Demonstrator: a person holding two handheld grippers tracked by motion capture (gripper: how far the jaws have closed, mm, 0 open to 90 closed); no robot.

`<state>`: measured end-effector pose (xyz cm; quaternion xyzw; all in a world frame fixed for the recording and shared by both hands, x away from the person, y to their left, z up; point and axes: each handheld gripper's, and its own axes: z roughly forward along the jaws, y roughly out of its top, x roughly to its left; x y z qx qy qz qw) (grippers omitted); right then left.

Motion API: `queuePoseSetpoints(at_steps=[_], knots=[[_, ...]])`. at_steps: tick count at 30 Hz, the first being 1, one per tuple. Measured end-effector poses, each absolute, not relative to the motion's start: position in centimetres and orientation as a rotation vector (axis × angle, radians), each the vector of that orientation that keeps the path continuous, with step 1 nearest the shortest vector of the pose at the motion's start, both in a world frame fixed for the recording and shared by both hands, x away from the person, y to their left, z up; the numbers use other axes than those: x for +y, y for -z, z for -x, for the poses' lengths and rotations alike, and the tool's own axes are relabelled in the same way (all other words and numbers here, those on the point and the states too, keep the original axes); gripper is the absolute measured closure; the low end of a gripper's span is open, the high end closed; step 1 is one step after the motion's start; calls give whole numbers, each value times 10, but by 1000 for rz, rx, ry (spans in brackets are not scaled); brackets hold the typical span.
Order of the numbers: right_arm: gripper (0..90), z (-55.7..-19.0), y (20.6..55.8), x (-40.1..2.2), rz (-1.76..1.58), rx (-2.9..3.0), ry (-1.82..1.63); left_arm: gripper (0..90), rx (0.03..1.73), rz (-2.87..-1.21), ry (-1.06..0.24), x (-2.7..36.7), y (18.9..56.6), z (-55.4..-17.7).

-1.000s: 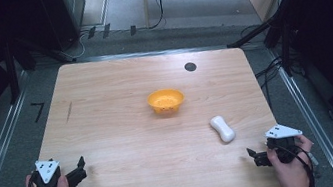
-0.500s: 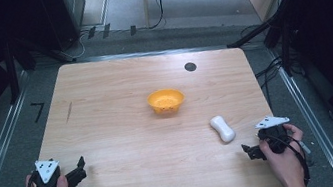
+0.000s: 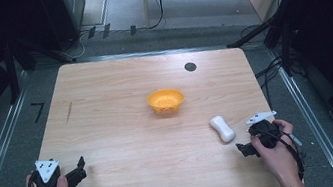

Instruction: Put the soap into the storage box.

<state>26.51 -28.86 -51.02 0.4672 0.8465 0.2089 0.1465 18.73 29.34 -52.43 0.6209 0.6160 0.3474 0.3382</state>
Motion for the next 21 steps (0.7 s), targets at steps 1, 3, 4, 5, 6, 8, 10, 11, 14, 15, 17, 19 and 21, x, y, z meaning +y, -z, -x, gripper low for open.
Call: queuePoseSetpoints(at_steps=[1,3,4,5,6,8,10,11,14,15,17,19,21], knots=[[3,-266,510,-288,-1346,2442,-593,56,1605,-1618,-904,293,524,-187],[3,-267,508,-285,-1350,2444,-581,56,1606,-1617,-903,293,524,-187],[3,-268,508,-284,-1343,2447,-579,56,1606,-1619,-902,294,524,-187],[3,-269,506,-283,-1349,2447,-571,56,1607,-1617,-903,293,524,-187],[3,-270,505,-282,-1344,2451,-566,56,1607,-1619,-903,294,524,-187],[3,-273,504,-280,-1339,2464,-557,56,1607,-1620,-903,294,524,-187],[17,-275,501,-277,-1328,2474,-551,56,1608,-1617,-903,294,524,-187],[33,-276,500,-276,-1329,2473,-550,56,1609,-1618,-902,294,524,-187],[44,-279,497,-272,-1337,2479,-540,56,1609,-1617,-902,294,524,-188],[44,-281,496,-271,-1334,2490,-537,56,1609,-1616,-903,294,524,-188],[44,-284,496,-268,-1336,2500,-524,56,1611,-1614,-903,294,524,-188],[44,-286,495,-265,-1343,2503,-502,56,1609,-1611,-900,294,524,-188],[48,-288,495,-261,-1348,2505,-501,56,1611,-1613,-897,294,524,-188]])
